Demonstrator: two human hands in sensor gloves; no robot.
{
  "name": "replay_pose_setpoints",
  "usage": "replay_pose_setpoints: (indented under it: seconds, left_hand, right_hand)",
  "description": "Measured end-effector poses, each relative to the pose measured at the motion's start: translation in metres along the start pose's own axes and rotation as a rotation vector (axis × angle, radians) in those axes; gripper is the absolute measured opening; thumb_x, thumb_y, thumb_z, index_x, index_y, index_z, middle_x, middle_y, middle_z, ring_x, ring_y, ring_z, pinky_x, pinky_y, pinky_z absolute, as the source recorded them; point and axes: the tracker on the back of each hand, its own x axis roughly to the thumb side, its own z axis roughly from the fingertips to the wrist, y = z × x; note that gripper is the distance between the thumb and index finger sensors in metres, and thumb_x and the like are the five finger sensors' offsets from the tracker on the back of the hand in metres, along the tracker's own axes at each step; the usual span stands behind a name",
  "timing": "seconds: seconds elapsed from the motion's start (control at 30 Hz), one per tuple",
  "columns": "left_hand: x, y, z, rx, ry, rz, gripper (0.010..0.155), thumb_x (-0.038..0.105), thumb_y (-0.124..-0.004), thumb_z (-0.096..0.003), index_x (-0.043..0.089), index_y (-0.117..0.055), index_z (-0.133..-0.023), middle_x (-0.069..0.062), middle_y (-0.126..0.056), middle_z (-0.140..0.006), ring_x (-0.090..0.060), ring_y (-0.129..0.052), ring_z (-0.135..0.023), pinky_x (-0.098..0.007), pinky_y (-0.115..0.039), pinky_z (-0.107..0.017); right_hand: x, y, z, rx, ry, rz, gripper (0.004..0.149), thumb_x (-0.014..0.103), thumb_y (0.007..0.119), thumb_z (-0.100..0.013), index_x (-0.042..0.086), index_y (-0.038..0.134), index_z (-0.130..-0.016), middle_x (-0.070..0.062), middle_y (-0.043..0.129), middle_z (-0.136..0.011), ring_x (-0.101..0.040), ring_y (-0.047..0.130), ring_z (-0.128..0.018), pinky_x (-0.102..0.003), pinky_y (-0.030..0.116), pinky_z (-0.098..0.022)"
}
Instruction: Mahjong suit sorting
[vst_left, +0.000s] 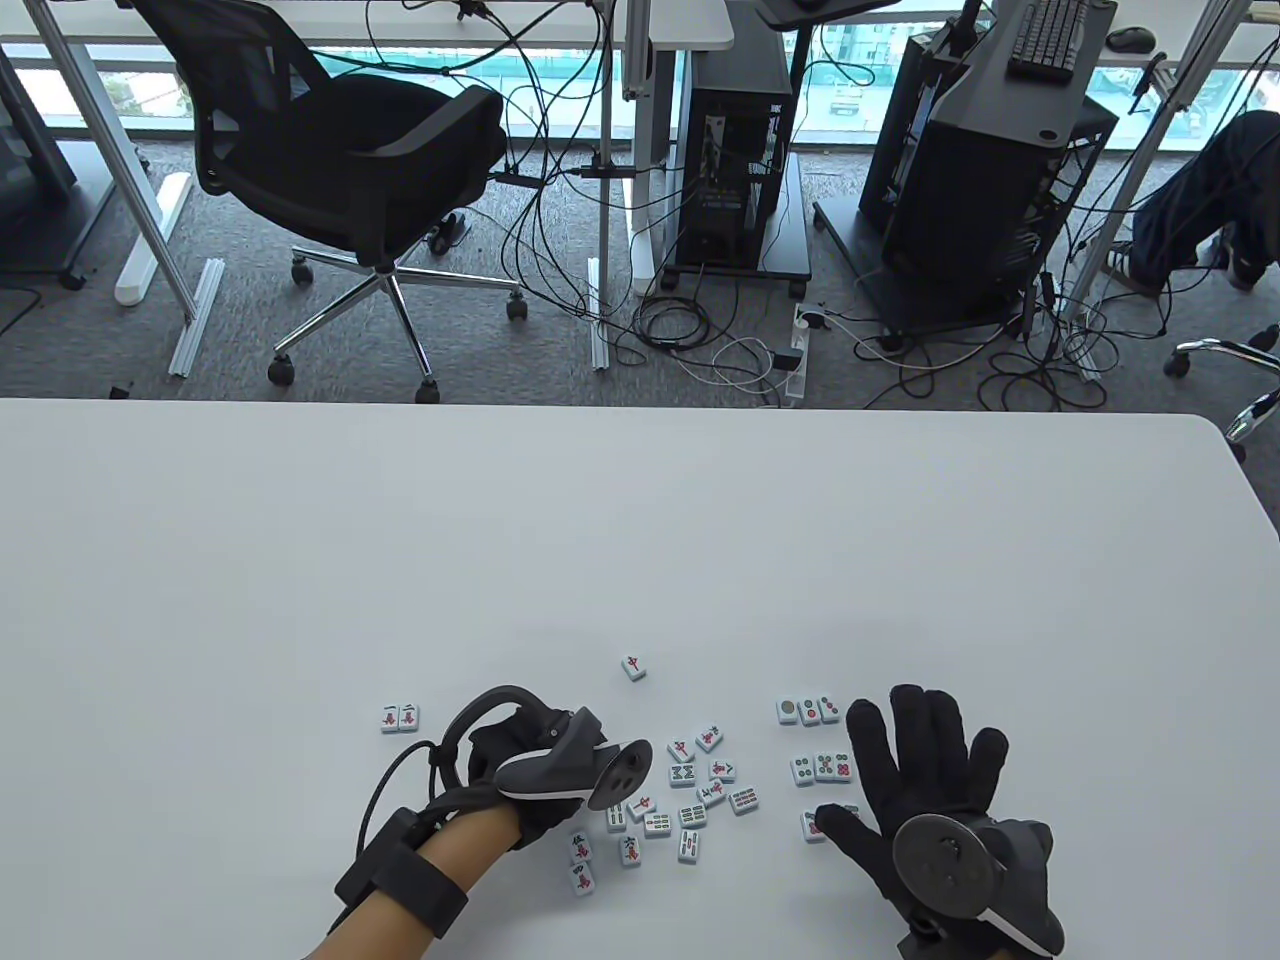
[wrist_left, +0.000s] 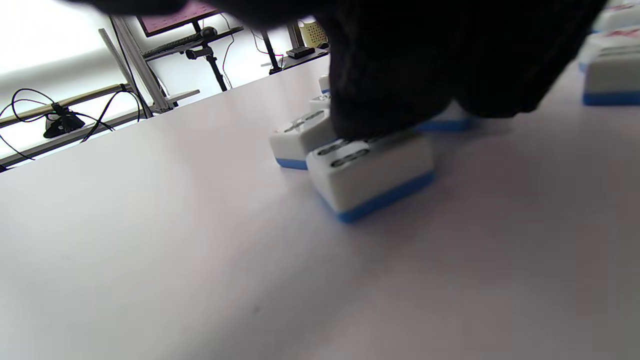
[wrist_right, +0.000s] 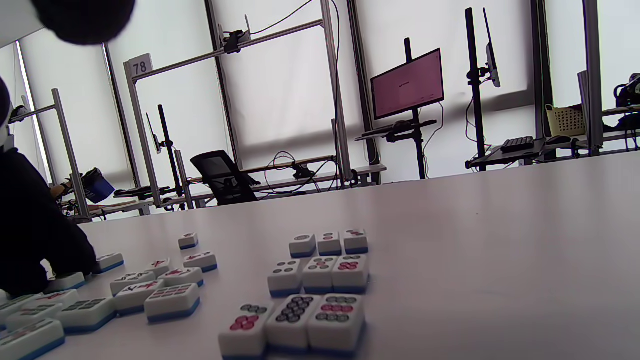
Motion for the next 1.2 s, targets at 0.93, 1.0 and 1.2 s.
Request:
replay_pose_setpoints:
  seconds: [0.93,1.0,1.2]
  left_hand:
    - [-0.043,0.022,0.0,0.034,0.087,0.1,0.06,0.049,-0.093,-0.0294,0.02,-0.085,-0.082,0.016,-0.099,-0.028,-0.004,-0.09,-0.003,-0.032,-0.084,-0.017]
    - [-0.069,0.025,0.007,0.023,0.16,0.13,0.06,0.048,-0.093,-0.0294,0.02,-0.084,-0.082,0.016,-0.099,-0.029,-0.004,-0.09,-0.003,-0.032,-0.084,-0.017]
    - [-0.123,0.002,0.025,-0.087,0.339,0.138,0.06,0.048,-0.094,-0.0291,0.02,-0.085,-0.082,0.015,-0.099,-0.029,-0.005,-0.09,-0.004,-0.033,-0.084,-0.017]
  right_hand:
    - [-0.003,-0.001,-0.002,0.009,0.024,-0.001,0.085,0.063,0.06,-0.047,0.03,0.013,-0.109,-0.016,0.005,-0.115,-0.044,0.003,-0.102,-0.076,0.011,-0.066]
    - [-0.003,-0.001,-0.002,0.007,0.025,-0.003,0.085,0.063,0.06,-0.047,0.03,0.013,-0.109,-0.016,0.004,-0.115,-0.044,0.003,-0.102,-0.076,0.011,-0.066]
    - [-0.004,-0.001,-0.002,-0.006,0.024,-0.007,0.085,0.063,0.06,-0.047,0.03,0.012,-0.109,-0.016,0.003,-0.115,-0.044,0.001,-0.102,-0.076,0.01,-0.066]
